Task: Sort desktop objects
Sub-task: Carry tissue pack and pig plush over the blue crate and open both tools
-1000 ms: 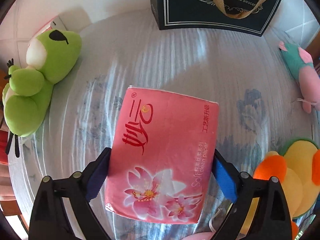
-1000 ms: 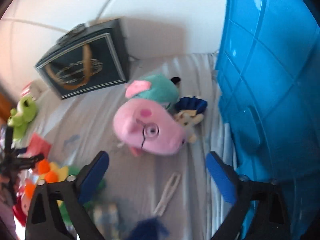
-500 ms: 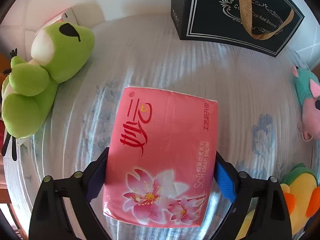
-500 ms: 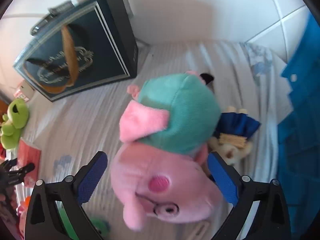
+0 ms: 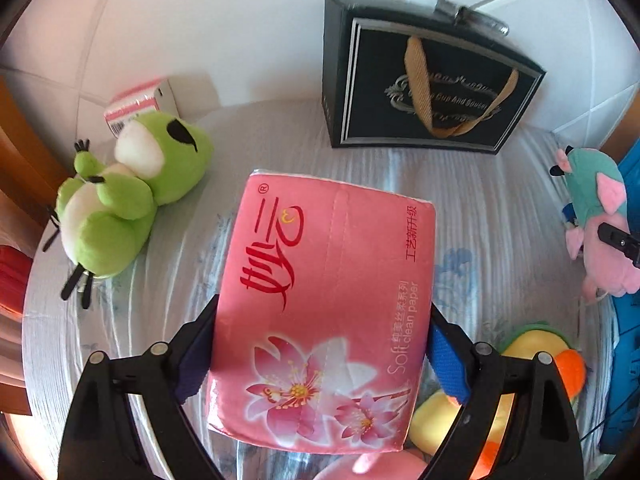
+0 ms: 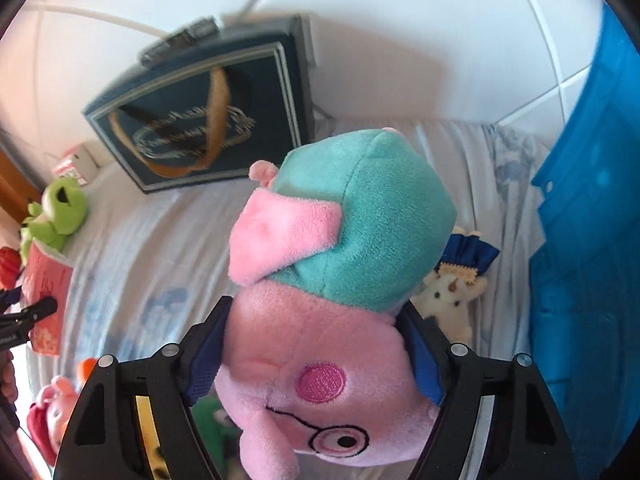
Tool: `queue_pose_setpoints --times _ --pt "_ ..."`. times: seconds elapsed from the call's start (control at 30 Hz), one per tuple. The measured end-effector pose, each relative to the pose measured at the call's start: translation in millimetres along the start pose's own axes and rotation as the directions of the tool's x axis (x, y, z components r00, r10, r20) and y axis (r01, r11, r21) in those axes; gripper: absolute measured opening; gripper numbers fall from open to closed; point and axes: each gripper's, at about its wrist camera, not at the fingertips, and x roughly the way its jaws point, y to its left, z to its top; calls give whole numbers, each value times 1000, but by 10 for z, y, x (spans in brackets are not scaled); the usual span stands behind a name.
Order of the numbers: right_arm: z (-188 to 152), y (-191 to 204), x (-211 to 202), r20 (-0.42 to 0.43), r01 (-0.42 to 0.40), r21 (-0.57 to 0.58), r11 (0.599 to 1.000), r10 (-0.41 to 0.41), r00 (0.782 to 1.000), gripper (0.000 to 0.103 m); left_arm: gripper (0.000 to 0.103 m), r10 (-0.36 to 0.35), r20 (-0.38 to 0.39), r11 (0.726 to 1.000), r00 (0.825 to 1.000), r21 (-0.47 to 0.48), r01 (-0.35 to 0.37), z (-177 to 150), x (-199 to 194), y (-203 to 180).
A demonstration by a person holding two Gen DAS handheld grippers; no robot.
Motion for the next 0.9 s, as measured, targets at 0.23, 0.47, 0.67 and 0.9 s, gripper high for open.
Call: queue_pose_setpoints --times 0.23,0.47,0.67,0.9 --pt "-214 290 -1078 171 -19 -30 999 23 985 79 91 10 214 999 977 34 -18 -179 -993 -344" --pt "-620 479 -2110 298 -9 -63 998 28 954 79 91 -87 314 993 946 107 56 -414 -1831 -806" --pt "-947 394 -2982 426 42 -43 998 -20 904 79 91 -187 382 972 905 204 115 -607 -2473 -1314" --pt "-1375 -22 -3727 524 81 29 996 -84 848 79 91 -314 382 929 869 311 199 -782 -2799 -2123"
